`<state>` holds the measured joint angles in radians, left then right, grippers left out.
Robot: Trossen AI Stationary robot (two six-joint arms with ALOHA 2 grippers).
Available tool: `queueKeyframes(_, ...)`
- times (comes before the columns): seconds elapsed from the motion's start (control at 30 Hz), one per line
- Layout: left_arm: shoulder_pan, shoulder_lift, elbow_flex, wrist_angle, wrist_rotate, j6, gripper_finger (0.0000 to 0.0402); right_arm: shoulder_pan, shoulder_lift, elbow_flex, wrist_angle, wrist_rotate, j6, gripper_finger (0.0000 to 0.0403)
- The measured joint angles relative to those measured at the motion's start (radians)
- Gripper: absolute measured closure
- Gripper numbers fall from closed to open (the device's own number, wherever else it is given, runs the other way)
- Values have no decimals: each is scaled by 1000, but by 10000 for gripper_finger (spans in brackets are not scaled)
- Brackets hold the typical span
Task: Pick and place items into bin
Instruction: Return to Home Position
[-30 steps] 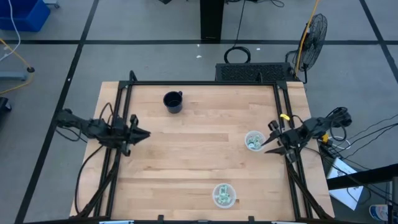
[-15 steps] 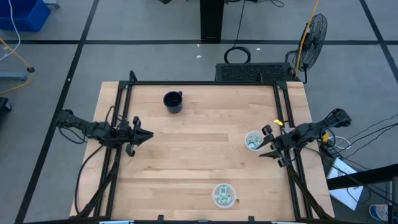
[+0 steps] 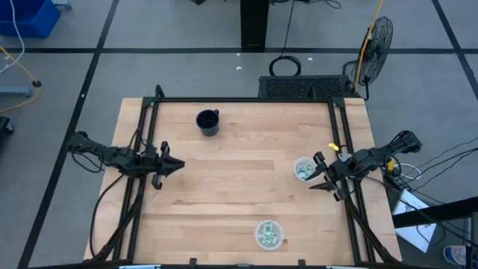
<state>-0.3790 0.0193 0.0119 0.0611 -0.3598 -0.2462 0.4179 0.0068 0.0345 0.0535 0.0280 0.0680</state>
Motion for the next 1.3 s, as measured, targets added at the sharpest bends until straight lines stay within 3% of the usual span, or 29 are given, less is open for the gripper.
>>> queueKeyframes(0.27, 0, 0, 0, -2, 0, 76, 350, 0, 1, -1, -16, -1, 44, 273)
queueKeyframes(1.3, 0, 0, -1, 3, -1, 78, 350, 0, 1, -3, -16, 0, 44, 273)
